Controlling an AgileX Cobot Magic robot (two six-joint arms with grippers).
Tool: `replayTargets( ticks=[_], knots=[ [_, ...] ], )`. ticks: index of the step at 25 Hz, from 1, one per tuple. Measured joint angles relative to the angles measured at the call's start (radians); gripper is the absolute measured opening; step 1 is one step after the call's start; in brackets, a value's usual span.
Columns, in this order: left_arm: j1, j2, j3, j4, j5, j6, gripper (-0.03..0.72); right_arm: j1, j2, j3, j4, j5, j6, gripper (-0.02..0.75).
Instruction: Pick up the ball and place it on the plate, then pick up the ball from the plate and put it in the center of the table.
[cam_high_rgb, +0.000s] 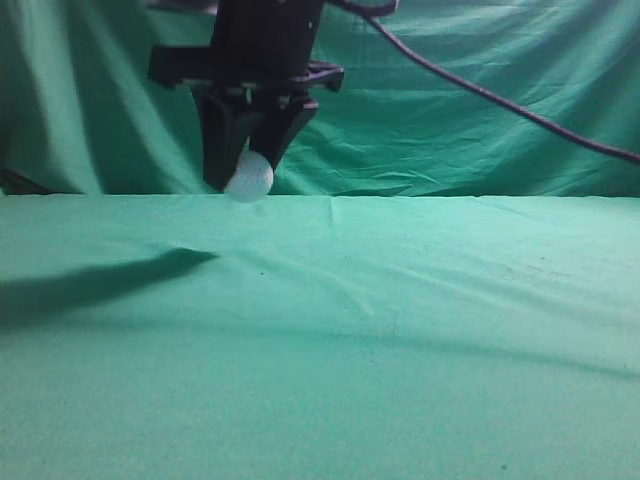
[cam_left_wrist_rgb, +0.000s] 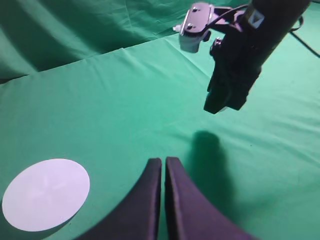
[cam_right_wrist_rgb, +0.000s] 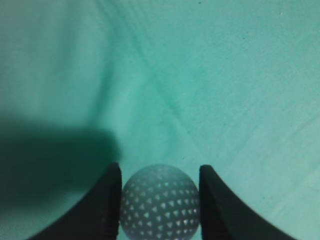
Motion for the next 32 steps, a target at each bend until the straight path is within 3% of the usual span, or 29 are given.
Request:
replayTargets(
  ticks=[14,19,23,29,32],
  knots=[
    [0.000,0.000,0.000,0.000,0.000,0.000,0.000,-0.014,0.113,-0.030,0.053,-0.164,0.002,0.316],
    [0.000,0.000,0.000,0.000,0.000,0.000,0.000,-0.014,0.104,-0.030,0.055,-0.133,0.004,0.569],
    [0.000,0.000,0.000,0.000,0.000,0.000,0.000,-0.014,0.001,-0.030,0.028,-0.080,0.030,0.570],
    [0.000,0.000,0.000,0.000,0.000,0.000,0.000,-0.014,-0.267,-0.030,0.021,0.075,0.085,0.104],
    [0.000,0.000,0.000,0.000,0.000,0.000,0.000,-0.014,-0.406,-0.030,0.023,0.147,0.088,0.000]
  ],
)
